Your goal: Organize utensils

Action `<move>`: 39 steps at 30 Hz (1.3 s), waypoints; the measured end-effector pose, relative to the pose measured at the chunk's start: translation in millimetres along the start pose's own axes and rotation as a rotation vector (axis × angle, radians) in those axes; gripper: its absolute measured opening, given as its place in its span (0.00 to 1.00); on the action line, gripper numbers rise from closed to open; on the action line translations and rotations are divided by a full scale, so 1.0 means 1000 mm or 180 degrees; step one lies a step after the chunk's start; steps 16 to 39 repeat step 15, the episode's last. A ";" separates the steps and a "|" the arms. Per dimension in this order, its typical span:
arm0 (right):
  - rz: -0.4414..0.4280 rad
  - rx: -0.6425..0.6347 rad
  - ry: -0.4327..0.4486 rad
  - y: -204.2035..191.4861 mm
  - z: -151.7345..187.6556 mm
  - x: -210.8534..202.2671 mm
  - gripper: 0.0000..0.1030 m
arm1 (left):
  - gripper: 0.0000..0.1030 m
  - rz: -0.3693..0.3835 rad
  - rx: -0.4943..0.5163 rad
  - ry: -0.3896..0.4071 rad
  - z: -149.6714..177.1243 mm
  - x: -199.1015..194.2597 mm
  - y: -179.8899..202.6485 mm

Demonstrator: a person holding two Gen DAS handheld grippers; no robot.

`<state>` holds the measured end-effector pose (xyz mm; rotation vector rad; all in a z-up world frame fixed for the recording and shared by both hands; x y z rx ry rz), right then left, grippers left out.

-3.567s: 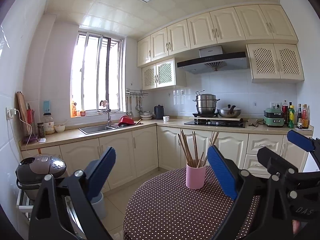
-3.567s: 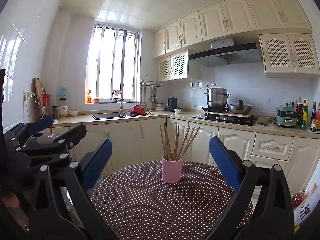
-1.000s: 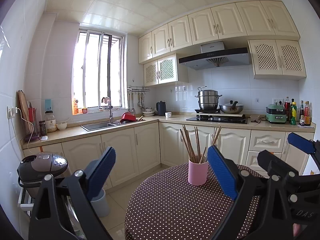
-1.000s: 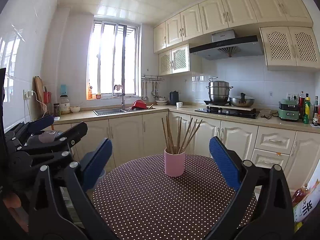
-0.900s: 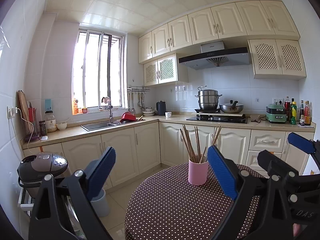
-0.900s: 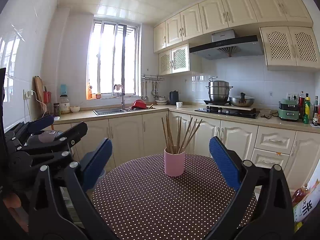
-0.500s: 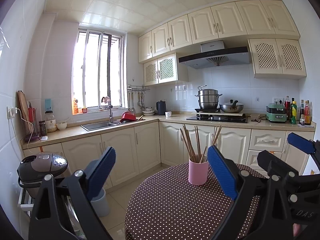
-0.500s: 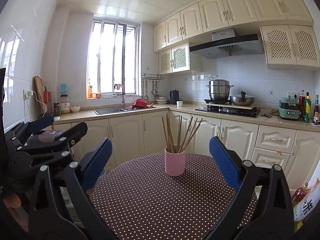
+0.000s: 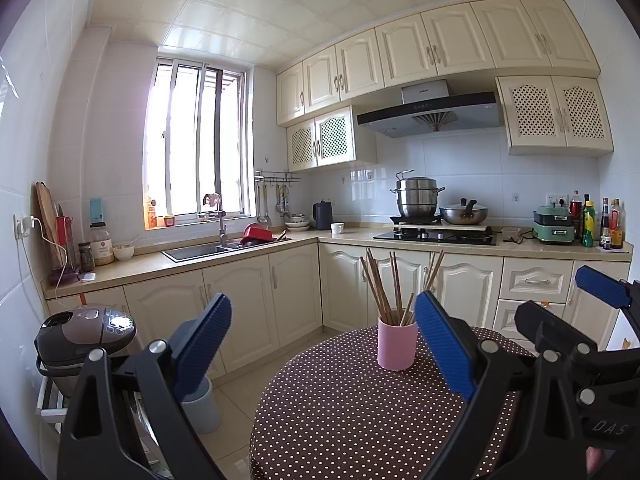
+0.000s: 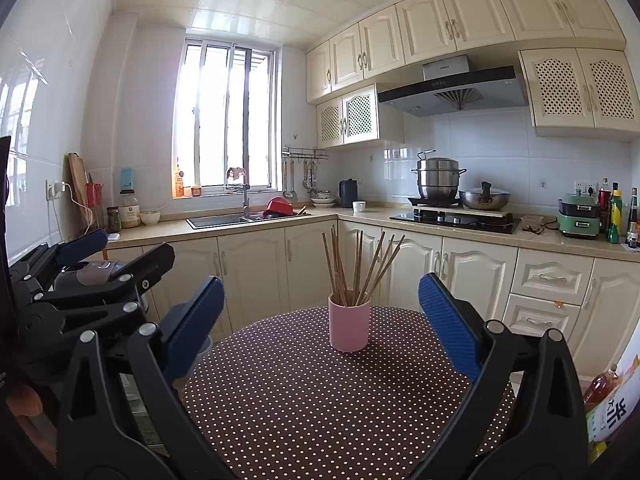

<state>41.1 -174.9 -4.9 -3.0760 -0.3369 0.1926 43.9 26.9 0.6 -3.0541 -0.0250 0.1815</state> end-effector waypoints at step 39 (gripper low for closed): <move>0.0027 0.0063 -0.0133 0.004 0.012 0.017 0.93 | 0.89 0.0033 0.0007 -0.0161 0.009 0.023 0.008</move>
Point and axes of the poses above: each gripper's, at about its wrist camera, not at the fingertips, and x roughly the way its jaws point, y to its right, z to its underside, the point moved 3 cm from there along x, roughly the way its jaws point, and after that the axes turned 1 degree about x, right-handed, at the moved point
